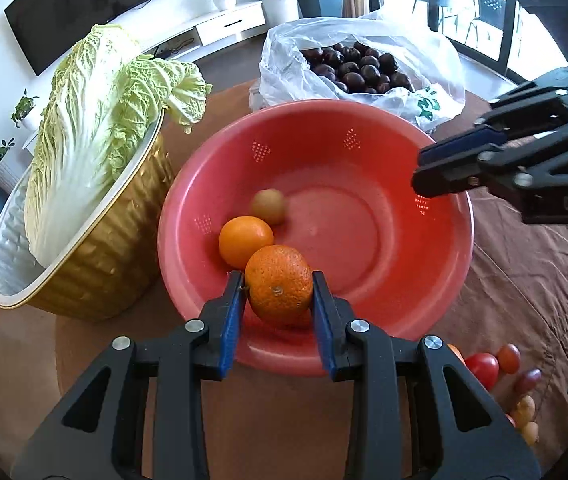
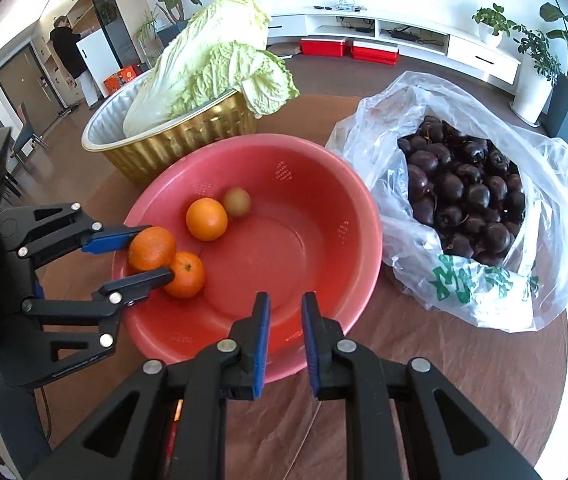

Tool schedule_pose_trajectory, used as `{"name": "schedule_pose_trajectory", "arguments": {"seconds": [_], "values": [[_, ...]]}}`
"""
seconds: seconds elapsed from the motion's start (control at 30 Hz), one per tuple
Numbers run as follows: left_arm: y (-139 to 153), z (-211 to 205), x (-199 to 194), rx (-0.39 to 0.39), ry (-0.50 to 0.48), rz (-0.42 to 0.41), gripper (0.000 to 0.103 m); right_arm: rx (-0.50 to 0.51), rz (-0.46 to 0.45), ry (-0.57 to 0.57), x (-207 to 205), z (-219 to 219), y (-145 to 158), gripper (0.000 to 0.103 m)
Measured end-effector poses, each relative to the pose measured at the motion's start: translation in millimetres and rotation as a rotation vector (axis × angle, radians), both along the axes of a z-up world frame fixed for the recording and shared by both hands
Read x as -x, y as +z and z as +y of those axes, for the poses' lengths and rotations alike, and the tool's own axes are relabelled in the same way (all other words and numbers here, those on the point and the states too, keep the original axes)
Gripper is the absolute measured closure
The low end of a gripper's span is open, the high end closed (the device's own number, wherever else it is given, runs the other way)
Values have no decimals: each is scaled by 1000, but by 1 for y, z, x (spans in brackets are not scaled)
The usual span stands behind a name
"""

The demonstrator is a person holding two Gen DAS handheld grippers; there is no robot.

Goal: Organize fruits
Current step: 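Carry both fruits over the red basin and open both tools, then move both open tools back to the remaining fruit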

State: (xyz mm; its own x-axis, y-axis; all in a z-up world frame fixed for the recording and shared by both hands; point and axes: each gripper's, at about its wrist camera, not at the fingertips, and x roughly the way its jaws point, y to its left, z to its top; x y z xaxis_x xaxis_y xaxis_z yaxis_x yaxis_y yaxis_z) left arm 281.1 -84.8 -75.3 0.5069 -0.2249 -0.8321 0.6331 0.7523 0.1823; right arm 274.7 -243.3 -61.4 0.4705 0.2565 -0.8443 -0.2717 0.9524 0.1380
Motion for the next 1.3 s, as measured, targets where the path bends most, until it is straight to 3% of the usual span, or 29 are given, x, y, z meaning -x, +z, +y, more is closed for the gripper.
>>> {"name": "schedule_pose_trajectory", "arguments": {"seconds": [0.17,0.27,0.47,0.6,0.77,0.87,0.97,1.07,1.17,1.3], "values": [[0,-5,1,-11,3,-5,69,-8,-20,-2,13,-4,7,85],[4,-6,3,0,6,-16,37,-11,-26,-7,20,-9,10,85],[12,0,8,7,22,-25,37,-25,-34,-32,34,-20,14,85],[25,4,22,43,6,-52,25,-49,-39,-47,51,-30,17,85],[36,18,42,82,20,-62,25,-79,-39,-58,78,-35,15,85],[43,34,61,141,45,-50,25,-95,-40,-57,101,-35,12,82],[42,47,89,150,41,-53,21,-125,-35,-47,123,-35,6,75],[35,56,120,148,4,-33,17,-132,-29,-17,148,-29,-4,73],[22,59,148,116,-47,-11,17,-113,-30,32,167,-19,-14,63],[3,54,170,55,-105,14,17,-93,-3,65,173,-8,-28,63]]}}
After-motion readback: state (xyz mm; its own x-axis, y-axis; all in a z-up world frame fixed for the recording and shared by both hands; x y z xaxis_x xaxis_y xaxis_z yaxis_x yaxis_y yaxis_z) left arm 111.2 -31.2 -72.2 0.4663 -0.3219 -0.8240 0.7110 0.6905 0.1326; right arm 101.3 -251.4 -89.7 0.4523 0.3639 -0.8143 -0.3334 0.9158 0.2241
